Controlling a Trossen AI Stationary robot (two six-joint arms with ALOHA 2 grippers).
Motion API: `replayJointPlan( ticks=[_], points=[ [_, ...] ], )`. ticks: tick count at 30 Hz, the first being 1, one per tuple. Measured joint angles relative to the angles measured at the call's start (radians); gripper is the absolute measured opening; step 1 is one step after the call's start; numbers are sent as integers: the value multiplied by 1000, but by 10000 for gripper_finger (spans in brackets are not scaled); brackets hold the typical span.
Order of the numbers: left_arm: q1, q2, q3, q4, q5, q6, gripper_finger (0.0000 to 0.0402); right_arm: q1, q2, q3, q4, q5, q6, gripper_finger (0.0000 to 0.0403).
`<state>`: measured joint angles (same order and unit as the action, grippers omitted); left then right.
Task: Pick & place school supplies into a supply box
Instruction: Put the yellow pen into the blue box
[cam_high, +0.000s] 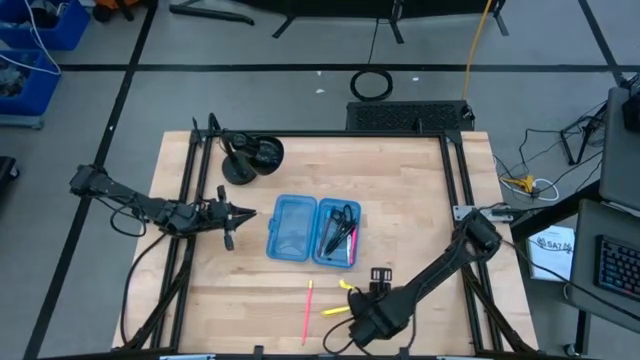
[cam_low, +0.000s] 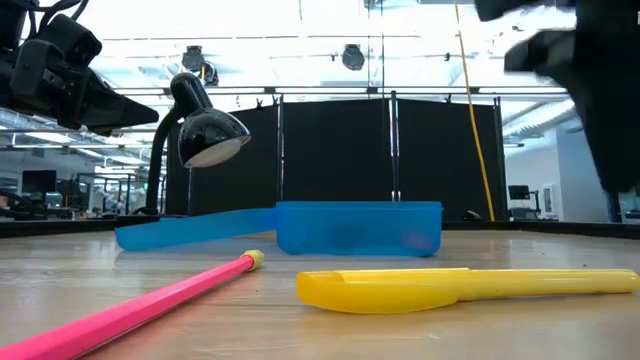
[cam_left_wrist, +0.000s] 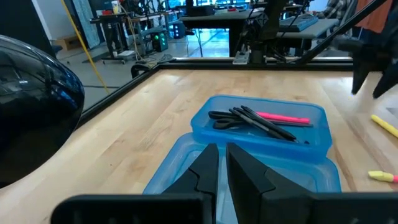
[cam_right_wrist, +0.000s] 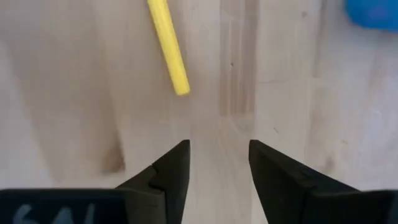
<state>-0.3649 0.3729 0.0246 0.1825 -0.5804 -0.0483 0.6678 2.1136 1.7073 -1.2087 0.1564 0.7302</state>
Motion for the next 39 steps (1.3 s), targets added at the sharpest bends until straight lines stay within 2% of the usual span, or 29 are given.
replayJointPlan(
  ticks=[7, 13, 18, 27, 39],
  points=[
    [0, 0, 0, 0, 0, -2, 37, -40, -89, 3, 133, 78, -51, 162],
    [0, 0, 0, 1, 0, -2, 37, -114, -57, 3, 317, 33, -199, 162],
    [0, 0, 0, -3, 0, -2, 37, -135, -32, 3, 329, -30, -263, 162],
    [0, 0, 0, -30, -1, 17, 37, -120, -5, 5, 454, -105, -356, 162],
    [0, 0, 0, -23, 2, 14, 37, -104, 46, 5, 392, -109, -321, 158]
  ],
)
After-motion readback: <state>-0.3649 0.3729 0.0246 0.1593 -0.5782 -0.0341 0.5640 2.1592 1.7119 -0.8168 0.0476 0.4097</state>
